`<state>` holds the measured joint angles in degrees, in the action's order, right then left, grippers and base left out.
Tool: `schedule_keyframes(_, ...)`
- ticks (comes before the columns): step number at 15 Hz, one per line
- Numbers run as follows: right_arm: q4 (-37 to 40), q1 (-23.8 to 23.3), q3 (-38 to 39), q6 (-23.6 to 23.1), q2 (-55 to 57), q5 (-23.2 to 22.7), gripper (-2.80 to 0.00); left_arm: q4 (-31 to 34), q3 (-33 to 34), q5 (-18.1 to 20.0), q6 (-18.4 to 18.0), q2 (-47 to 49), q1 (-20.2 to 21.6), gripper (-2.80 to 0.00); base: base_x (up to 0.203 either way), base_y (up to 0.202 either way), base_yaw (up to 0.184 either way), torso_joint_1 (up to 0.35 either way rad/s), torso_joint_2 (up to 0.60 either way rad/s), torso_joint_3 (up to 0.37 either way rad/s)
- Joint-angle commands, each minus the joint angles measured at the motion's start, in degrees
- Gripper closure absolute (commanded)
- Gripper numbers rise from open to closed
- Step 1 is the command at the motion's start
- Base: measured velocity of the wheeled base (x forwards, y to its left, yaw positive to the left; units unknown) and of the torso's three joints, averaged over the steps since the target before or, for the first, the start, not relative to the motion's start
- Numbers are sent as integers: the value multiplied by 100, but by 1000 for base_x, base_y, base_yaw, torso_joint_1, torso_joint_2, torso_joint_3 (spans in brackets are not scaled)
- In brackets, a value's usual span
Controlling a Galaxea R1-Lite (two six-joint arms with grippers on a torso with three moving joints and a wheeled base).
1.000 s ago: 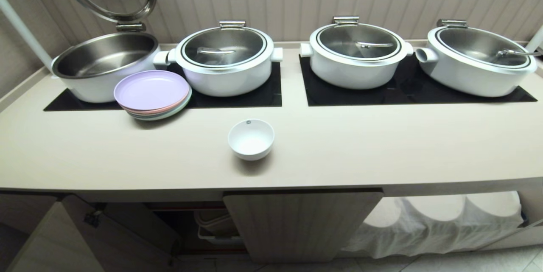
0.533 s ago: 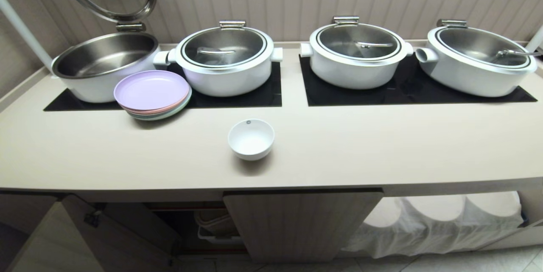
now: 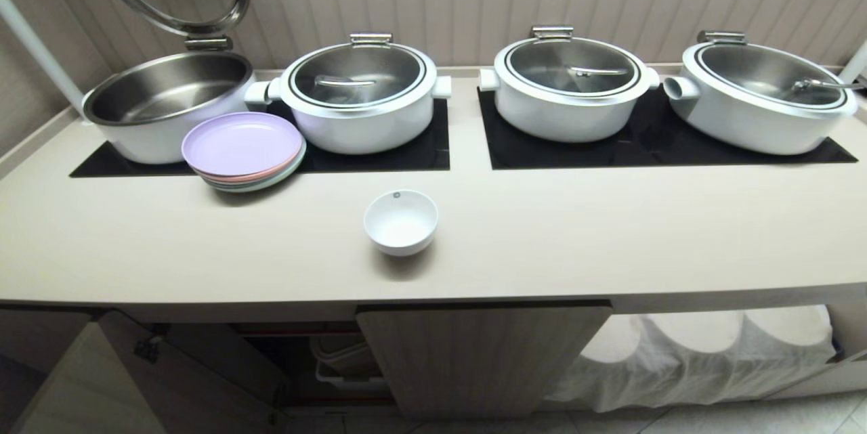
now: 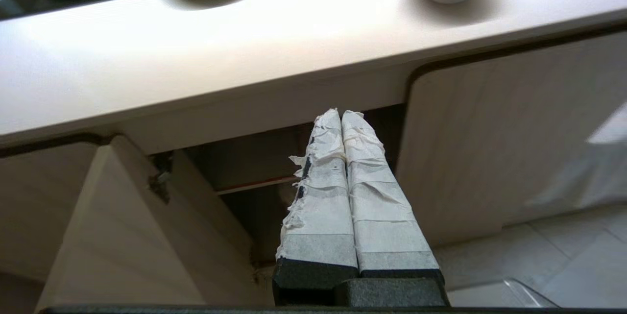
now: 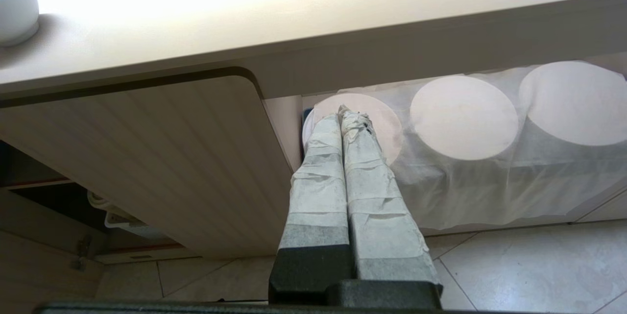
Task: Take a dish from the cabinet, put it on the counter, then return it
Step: Pick up the bowl from the table
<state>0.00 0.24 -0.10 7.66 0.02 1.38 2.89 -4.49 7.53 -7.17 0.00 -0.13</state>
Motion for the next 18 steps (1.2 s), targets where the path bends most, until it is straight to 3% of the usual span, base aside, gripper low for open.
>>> schedule_keyframes(1, 0, 2, 1, -1, -2, 3, 0, 421, -352, 218, -4, 0, -2, 0, 0, 0, 0, 0, 0, 0)
schedule_keyframes(4, 0, 2, 1, 8, -2, 3, 0, 1371, -929, 651, 12, 0, 0, 0, 0, 0, 0, 0, 0, 0)
schedule_keyframes(7, 0, 2, 1, 8, -2, 3, 0, 2053, -1315, 782, 22, 68, 4, 0, 0, 0, 0, 0, 0, 0)
schedule_keyframes(14, 0, 2, 1, -1, -2, 3, 0, 2023, -2075, 974, 59, 1622, -21, 0, 0, 0, 0, 0, 0, 0)
schedule_keyframes(18, 0, 2, 1, 4, -2, 3, 0, 2015, -2770, 1077, 364, 2938, -22, 0, 0, 0, 0, 0, 0, 0)
